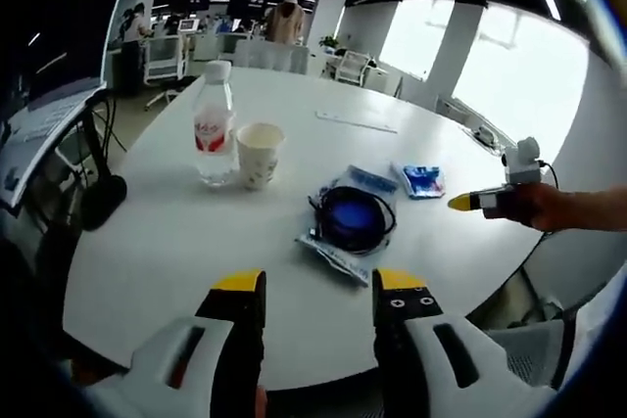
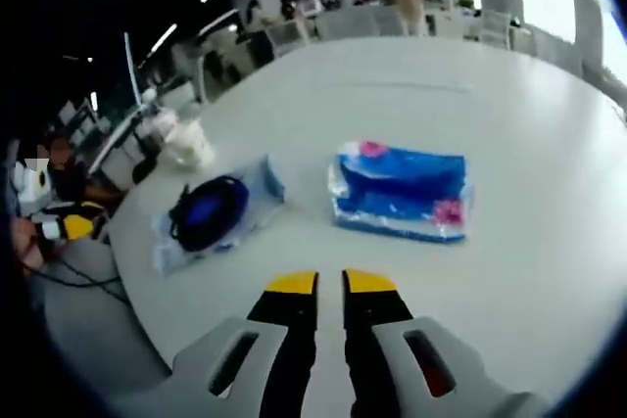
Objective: Arrange the tabletop items into an orderly group along one side of the table until the central work area is clear of visible clutter.
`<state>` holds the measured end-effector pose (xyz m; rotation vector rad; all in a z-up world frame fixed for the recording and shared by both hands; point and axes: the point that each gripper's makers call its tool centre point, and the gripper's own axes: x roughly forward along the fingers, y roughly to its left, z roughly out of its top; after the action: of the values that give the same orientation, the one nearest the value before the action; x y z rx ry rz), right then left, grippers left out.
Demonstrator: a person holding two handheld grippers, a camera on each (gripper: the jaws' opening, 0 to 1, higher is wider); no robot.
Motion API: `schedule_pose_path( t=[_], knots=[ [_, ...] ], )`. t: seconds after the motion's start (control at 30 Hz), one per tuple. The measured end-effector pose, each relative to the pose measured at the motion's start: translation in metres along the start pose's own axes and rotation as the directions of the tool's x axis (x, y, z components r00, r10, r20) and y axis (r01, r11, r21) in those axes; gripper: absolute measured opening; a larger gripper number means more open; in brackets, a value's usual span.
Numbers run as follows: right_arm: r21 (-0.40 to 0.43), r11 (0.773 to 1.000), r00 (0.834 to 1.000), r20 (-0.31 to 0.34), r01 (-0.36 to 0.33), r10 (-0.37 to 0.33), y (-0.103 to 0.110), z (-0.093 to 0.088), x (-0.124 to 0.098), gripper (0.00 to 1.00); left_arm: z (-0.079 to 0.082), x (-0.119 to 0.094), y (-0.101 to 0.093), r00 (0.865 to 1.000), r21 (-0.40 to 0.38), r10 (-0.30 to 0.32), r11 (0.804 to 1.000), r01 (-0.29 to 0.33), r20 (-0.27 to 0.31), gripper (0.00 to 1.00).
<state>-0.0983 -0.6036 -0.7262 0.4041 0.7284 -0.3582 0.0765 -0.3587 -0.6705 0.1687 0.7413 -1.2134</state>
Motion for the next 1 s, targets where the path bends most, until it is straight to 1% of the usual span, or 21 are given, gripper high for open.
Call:
schedule_pose_path(
  t=[0.03, 0.23, 0.3, 0.37, 0.4, 0.53, 0.63, 0.83, 0.93, 1.0],
  knots=[
    [-0.012, 1.0, 1.0, -0.006, -0.017, 0.017, 0.007, 0.0, 0.002, 0.07, 0.0, 0.0, 0.001, 1.0, 0.006, 0.001, 1.0, -0.001, 0.0, 0.43],
    [-0.031, 0.998, 0.998, -0.018, -0.057, 0.057, 0.031, 0.002, 0.01, 0.08, 0.003, -0.002, 0.004, 1.0, 0.009, 0.004, 1.0, -0.004, 0.012, 0.45],
    [-0.045, 0.996, 0.997, -0.028, -0.072, 0.071, 0.04, 0.002, 0.015, 0.08, 0.003, -0.003, 0.006, 1.0, 0.0, 0.004, 1.0, -0.004, 0.016, 0.45],
    [-0.064, 0.994, 0.996, -0.036, -0.088, 0.086, 0.052, 0.002, 0.019, 0.09, 0.001, -0.004, 0.007, 1.0, -0.034, 0.001, 0.999, -0.001, 0.02, 0.45],
    [-0.074, 0.993, 0.995, -0.039, -0.096, 0.093, 0.058, 0.003, 0.022, 0.09, 0.001, -0.005, 0.007, 1.0, -0.038, 0.0, 0.999, 0.001, 0.023, 0.45],
    [-0.098, 0.988, 0.992, -0.058, -0.12, 0.114, 0.074, 0.004, 0.034, 0.11, 0.001, -0.008, 0.009, 1.0, -0.028, 0.007, 1.0, -0.006, 0.023, 0.45],
    [-0.098, 0.985, 0.989, -0.056, -0.14, 0.135, 0.086, 0.01, 0.04, 0.12, 0.001, -0.008, 0.01, 1.0, -0.027, 0.009, 1.0, -0.008, 0.026, 0.45],
    [-0.103, 0.981, 0.986, -0.058, -0.165, 0.159, 0.1, 0.019, 0.052, 0.13, 0.002, -0.01, 0.01, 1.0, -0.026, 0.01, 1.0, -0.009, 0.03, 0.45],
    [-0.096, 0.982, 0.985, -0.066, -0.165, 0.159, 0.101, 0.022, 0.058, 0.13, 0.001, -0.01, 0.009, 1.0, -0.031, 0.006, 1.0, -0.005, 0.031, 0.45],
    [-0.075, 0.984, 0.985, -0.064, -0.162, 0.158, 0.1, 0.024, 0.063, 0.13, 0.0, -0.009, 0.008, 1.0, -0.033, 0.003, 0.999, -0.002, 0.031, 0.45]
  ],
)
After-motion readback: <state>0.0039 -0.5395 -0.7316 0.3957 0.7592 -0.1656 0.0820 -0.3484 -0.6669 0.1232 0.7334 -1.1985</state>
